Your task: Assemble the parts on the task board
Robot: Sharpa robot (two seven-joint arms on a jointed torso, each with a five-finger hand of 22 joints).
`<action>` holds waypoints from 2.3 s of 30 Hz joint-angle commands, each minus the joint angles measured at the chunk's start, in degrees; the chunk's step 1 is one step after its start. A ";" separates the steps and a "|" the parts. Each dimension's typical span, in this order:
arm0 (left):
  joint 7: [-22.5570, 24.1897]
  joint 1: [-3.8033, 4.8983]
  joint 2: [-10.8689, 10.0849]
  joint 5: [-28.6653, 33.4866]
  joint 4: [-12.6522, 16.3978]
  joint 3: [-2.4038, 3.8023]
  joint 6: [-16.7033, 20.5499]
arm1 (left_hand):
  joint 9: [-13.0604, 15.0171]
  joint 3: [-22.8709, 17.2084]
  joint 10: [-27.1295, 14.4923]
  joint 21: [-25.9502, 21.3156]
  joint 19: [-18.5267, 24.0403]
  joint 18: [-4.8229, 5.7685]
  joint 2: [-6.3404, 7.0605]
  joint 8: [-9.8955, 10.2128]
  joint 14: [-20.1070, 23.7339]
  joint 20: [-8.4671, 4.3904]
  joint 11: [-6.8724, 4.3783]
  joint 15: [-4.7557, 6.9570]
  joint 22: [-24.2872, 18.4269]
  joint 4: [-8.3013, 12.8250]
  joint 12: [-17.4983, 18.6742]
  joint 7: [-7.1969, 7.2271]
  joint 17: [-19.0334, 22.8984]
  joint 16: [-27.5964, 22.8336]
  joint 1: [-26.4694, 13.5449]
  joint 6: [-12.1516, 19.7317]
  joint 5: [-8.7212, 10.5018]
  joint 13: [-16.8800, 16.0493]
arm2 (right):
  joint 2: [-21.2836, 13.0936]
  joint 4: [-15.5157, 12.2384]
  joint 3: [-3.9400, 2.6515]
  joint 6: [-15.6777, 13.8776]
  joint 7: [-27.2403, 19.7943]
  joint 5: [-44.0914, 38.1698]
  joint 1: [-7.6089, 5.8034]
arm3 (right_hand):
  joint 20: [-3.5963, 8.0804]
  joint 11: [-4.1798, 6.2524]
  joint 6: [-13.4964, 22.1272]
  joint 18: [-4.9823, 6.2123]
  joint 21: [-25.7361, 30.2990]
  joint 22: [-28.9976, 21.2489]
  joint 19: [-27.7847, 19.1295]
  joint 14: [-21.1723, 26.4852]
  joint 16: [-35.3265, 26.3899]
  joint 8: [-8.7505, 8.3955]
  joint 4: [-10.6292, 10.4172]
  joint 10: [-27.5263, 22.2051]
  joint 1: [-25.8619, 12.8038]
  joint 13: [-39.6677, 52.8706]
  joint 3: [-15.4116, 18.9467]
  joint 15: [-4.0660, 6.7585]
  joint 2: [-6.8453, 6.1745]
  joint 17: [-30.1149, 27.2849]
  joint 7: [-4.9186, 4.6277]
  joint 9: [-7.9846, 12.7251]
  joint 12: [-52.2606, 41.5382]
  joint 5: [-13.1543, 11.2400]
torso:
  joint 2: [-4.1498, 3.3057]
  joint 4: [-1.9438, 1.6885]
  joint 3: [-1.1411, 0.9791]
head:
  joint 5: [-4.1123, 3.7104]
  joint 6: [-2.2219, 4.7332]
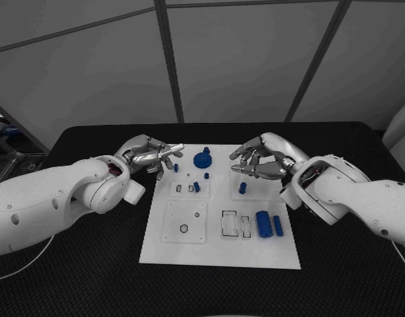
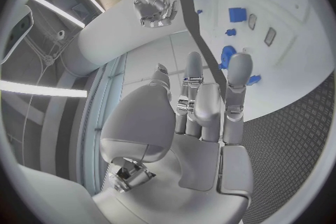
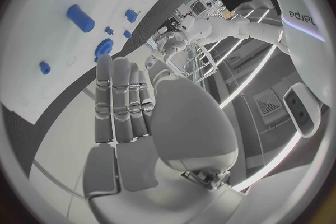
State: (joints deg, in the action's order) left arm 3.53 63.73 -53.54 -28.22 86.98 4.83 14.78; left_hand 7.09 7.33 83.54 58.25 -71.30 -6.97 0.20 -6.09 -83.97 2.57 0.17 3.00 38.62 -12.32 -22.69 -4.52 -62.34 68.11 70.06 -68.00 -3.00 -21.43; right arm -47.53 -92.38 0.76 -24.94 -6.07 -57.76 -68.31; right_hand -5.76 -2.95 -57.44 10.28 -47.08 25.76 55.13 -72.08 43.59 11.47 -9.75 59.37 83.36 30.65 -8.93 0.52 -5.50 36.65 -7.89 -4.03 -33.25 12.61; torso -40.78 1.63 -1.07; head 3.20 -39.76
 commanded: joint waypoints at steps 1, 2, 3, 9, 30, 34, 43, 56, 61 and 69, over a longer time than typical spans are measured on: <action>-16.29 1.19 0.49 -12.74 0.01 0.07 -10.40 | 1.54 0.30 -3.11 4.78 -0.04 -0.92 0.06 -0.78 -0.72 0.18 -0.14 0.57 5.73 -1.33 -4.76 0.02 -1.03 1.03 -0.75 0.18 -0.10 -5.53 | -2.06 -1.13 -0.02 1.20 -4.64 9.71 -0.15 | -1.12 -0.95 -1.15 -0.05 6.05 -3.60 -2.48 3.12 -10.29 -0.83 -0.69 2.07 0.80 -7.92 -2.10 -1.15 -0.80 -4.99 -0.17 0.12 9.10 -0.12 | 0.67 0.11 -0.18 | 0.16 -0.27; -18.22 1.54 0.68 -13.75 -0.11 0.07 -11.11 | 1.75 0.37 -4.43 6.40 -0.73 -0.55 0.08 -0.74 -0.45 0.27 0.11 0.30 8.06 -1.67 -5.32 -0.22 -0.60 0.65 -0.88 0.98 -0.07 -6.38 | -2.71 -1.28 -0.02 1.45 -4.94 10.45 -0.17 | -1.67 -1.47 -1.32 -0.14 8.26 -4.87 -3.64 4.27 -13.70 -1.26 -0.83 3.31 0.93 -10.07 -2.70 -1.60 -1.31 -6.64 -0.34 0.15 11.33 -0.20 | 0.81 0.15 -0.23 | 0.31 -0.31; -19.62 1.82 0.88 -14.47 -0.23 0.06 -11.59 | 2.04 0.40 -6.29 9.63 -2.65 0.29 0.20 -0.85 -0.12 0.53 0.45 0.05 12.88 -1.99 -6.18 -0.67 -0.17 0.25 -0.85 2.17 -0.04 -7.47 | -3.19 -1.35 -0.02 1.60 -5.17 10.93 -0.17 | -2.28 -1.86 -1.59 -0.23 10.32 -6.08 -4.60 5.36 -16.91 -1.61 -1.06 4.26 1.00 -12.03 -3.43 -2.10 -1.40 -8.29 -0.55 0.14 13.42 -0.16 | 0.91 0.17 -0.27 | 0.43 -0.39; -26.47 4.10 2.91 -18.20 -1.78 -0.06 -14.11 | 7.04 -0.09 -7.92 17.08 -5.66 1.59 0.11 -7.89 -0.39 0.44 0.12 0.38 23.73 -3.52 -28.80 -0.15 -1.42 1.38 0.33 4.98 -0.24 -27.66 | -5.47 -1.23 0.00 1.83 -6.43 12.56 -0.20 | -4.36 -2.34 -3.50 0.33 19.82 -12.45 -2.64 0.68 -30.36 -4.58 -0.79 10.69 0.40 -22.78 -6.73 -3.05 -2.71 -16.84 -0.80 0.04 24.61 -0.16 | 1.36 0.05 -0.49 | 0.77 -0.67; -37.48 12.99 13.21 -24.90 -8.31 -7.97 -22.51 | 21.69 4.35 -3.47 21.65 -8.72 2.87 0.49 -23.07 -0.67 -0.93 -1.80 1.86 31.92 -4.40 -50.21 2.16 -1.76 1.51 -6.65 9.36 0.05 -48.13 | -6.65 0.22 0.00 -3.48 -7.60 13.87 -0.21 | -4.72 -2.99 -4.35 0.23 26.66 -17.24 0.60 -1.88 -37.13 -7.35 1.05 13.12 -1.81 -26.48 -7.46 -3.79 -4.24 -20.26 -1.79 0.07 29.19 2.39 | 1.36 0.05 -0.57 | 1.39 -1.57; -38.05 13.46 14.69 -25.03 -9.23 -9.05 -24.48 | 22.34 4.21 -3.75 21.52 -8.56 2.82 0.23 -23.40 -0.66 -0.96 -1.80 1.88 31.71 -4.37 -49.82 2.16 -1.73 1.48 -6.87 9.75 -0.01 -47.67 | -6.53 0.35 0.00 -3.88 -7.59 13.99 -0.22 | -5.16 -3.41 -3.98 0.19 27.98 -18.02 0.25 -0.82 -38.47 -7.65 1.32 12.21 -2.17 -26.75 -7.63 -4.34 -4.47 -20.87 -2.15 0.09 29.54 2.99 | 1.34 0.05 -0.54 | 1.42 -1.74; -38.54 13.80 17.58 -25.10 -11.42 -10.03 -26.94 | 24.10 3.69 -4.12 21.35 -8.35 2.77 -0.64 -24.17 -0.65 -0.93 -1.75 1.83 31.60 -4.10 -49.44 2.11 -1.70 1.43 -5.77 10.79 -1.05 -47.19 | -6.18 0.54 0.00 -4.30 -7.26 14.06 -0.22 | -5.48 -3.74 -3.45 0.23 29.13 -18.74 0.32 -0.55 -39.36 -7.74 1.65 11.47 -2.59 -26.81 -7.87 -4.65 -4.72 -21.36 -2.55 0.11 29.54 4.95 | 1.31 0.00 -0.47 | 1.45 -1.93; -38.60 13.84 19.30 -25.11 -12.86 -10.66 -27.15 | 25.07 3.38 -4.41 21.20 -8.19 2.73 -1.19 -24.51 -0.65 -0.90 -1.73 1.80 31.47 -3.90 -49.06 2.08 -1.69 1.41 -4.80 11.31 -1.46 -46.72 | -5.56 0.99 0.00 -4.30 -6.84 14.07 -0.21 | -5.62 -3.92 -3.23 0.20 29.58 -19.01 0.28 -0.34 -39.65 -7.76 1.68 11.14 -2.87 -26.83 -7.90 -4.80 -4.80 -21.55 -2.75 0.12 29.56 5.34 | 1.29 -0.01 -0.43 | 1.34 -2.17; -38.54 13.85 19.54 -25.11 -12.92 -10.68 -27.34 | 25.44 3.23 -4.36 21.25 -8.23 2.75 -1.49 -24.66 -0.66 -0.89 -1.74 1.80 31.60 -3.86 -49.14 2.09 -1.70 1.41 -4.44 11.42 -1.56 -46.80 | -5.19 1.28 0.00 -4.21 -6.69 14.07 -0.21 | -5.66 -3.95 -3.19 0.20 29.72 -19.09 0.25 -0.27 -39.71 -7.75 1.67 11.08 -2.96 -26.82 -7.92 -4.83 -4.78 -21.60 -2.79 0.12 29.55 5.45 | 1.25 0.02 -0.49 | 1.40 -2.38; -38.42 13.85 19.77 -25.11 -13.16 -10.69 -27.22 | 26.37 2.61 -4.35 21.26 -8.25 2.76 -2.15 -24.99 -0.67 -0.90 -1.77 1.83 31.75 -3.57 -49.16 2.13 -1.72 1.42 -3.21 11.73 -1.79 -46.76 | -4.89 1.52 0.00 -4.03 -6.53 14.07 -0.21 | -5.71 -3.98 -3.13 0.20 29.87 -19.18 0.23 -0.19 -39.78 -7.75 1.68 11.01 -3.04 -26.82 -7.95 -4.87 -4.75 -21.65 -2.82 0.12 29.54 5.60 | 1.26 0.01 -0.44 | 1.40 -2.54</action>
State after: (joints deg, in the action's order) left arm -34.64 77.47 -33.85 -52.93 73.87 -5.88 -11.89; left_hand 33.38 10.19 79.34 79.78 -79.73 -4.28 -2.01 -30.91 -84.06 1.65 -1.51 4.51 70.32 -15.89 -72.09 -2.36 -64.02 69.45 66.11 -56.80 -4.42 -68.19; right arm -52.50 -90.83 0.80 -28.72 -12.56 -43.92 -68.42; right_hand -11.05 -6.96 -60.65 10.25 -17.41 6.64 55.39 -72.79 3.98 3.94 -8.36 70.71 80.79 3.90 -16.87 -4.40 -10.23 15.05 -10.55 -4.00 -3.91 17.98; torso -39.51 1.66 -1.53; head 4.60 -42.24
